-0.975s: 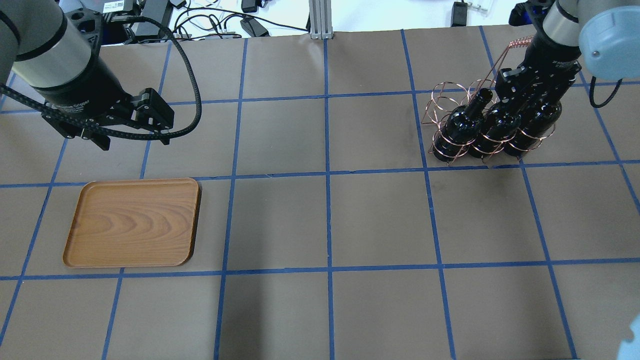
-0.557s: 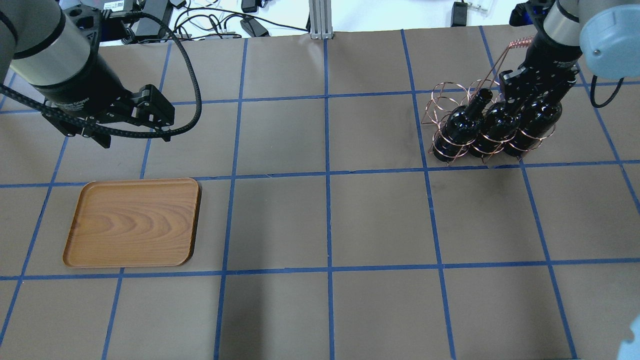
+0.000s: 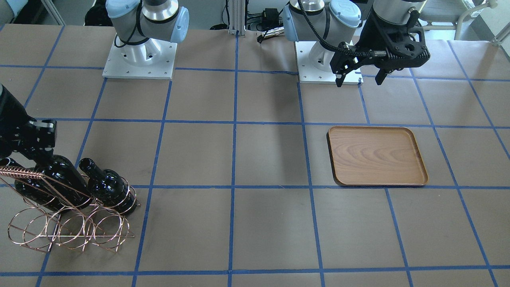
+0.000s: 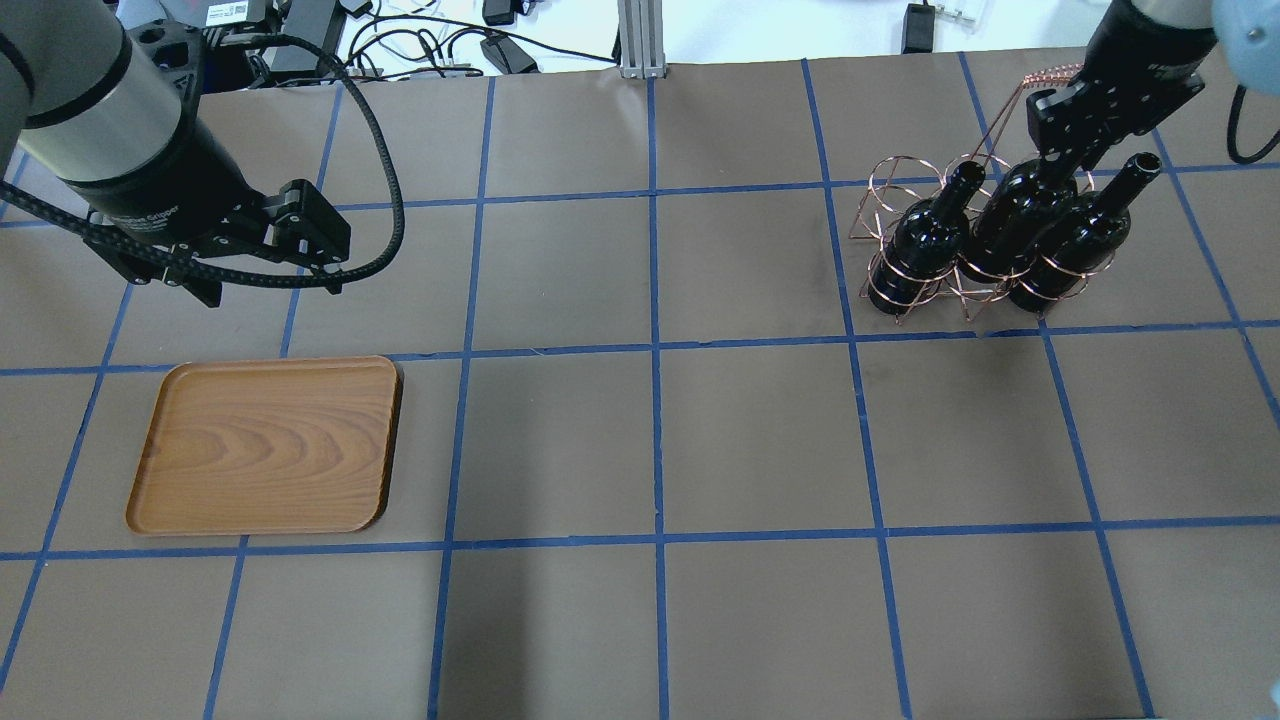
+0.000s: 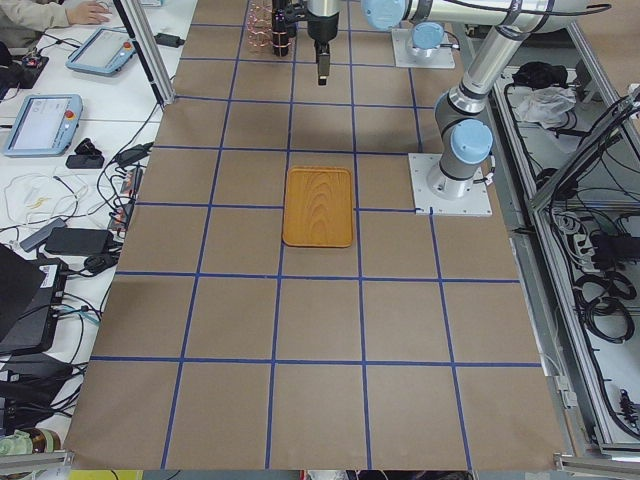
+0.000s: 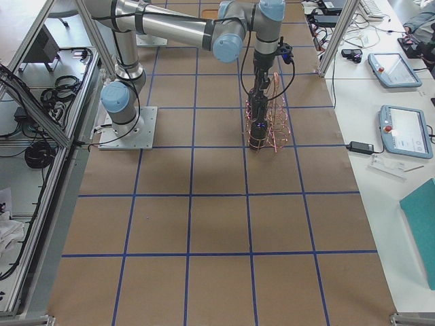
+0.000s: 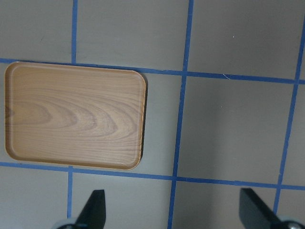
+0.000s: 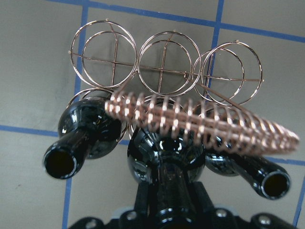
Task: Take wine from basket and place on tray
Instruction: 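Pull the dark bottle out of the rack with the right gripper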
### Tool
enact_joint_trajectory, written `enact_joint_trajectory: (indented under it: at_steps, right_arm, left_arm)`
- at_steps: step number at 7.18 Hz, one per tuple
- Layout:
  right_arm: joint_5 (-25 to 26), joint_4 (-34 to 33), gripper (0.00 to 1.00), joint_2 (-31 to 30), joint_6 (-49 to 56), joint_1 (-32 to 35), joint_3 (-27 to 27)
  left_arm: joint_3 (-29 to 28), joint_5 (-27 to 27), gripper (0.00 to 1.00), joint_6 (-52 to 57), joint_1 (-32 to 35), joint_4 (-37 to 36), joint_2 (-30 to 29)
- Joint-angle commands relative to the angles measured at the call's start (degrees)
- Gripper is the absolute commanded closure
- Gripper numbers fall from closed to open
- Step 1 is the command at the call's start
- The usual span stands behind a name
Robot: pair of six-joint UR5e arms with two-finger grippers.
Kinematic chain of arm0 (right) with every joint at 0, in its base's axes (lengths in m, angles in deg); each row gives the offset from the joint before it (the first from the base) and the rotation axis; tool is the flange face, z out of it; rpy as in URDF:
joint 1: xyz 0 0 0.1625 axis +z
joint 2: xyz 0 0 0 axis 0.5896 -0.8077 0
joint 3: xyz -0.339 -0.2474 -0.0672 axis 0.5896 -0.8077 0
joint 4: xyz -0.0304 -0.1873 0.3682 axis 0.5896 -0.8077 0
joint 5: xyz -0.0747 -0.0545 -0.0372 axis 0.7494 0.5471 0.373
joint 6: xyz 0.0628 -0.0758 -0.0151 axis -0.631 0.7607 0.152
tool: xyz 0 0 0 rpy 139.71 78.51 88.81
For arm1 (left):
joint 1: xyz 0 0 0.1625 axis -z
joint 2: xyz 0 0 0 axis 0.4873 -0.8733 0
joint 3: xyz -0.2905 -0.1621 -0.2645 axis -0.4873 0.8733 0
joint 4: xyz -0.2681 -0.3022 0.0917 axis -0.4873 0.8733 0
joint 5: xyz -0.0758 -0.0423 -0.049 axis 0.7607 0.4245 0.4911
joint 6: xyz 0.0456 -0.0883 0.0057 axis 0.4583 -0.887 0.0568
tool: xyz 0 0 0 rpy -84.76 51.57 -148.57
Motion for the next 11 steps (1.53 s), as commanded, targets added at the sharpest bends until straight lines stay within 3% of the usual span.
enact_joint_trajectory:
  at_steps: [1,5,7,11]
  right_arm:
    - [-0.40,9.71,0.96,-3.30,-0.97,0.97,-6.77]
    - [-2.68,19.47,1.00,-9.38,-16.91,11.40,-6.69]
    - [-2.78,19.67,1.00,-9.21,-25.62,17.56,-6.08]
    - [-2.69,8.61,1.00,-4.31,-43.13,30.92,-0.89]
  left_arm:
    - [0.03,-0.43,0.00,-0.03,0.02,0.20,0.17]
    - [0.03,-0.43,0.00,0.49,-0.16,0.02,0.26]
    - [0.03,-0.35,0.00,0.67,-0.68,-0.42,0.17]
    - [0.03,-0.52,0.00,1.29,-0.77,-0.33,0.26]
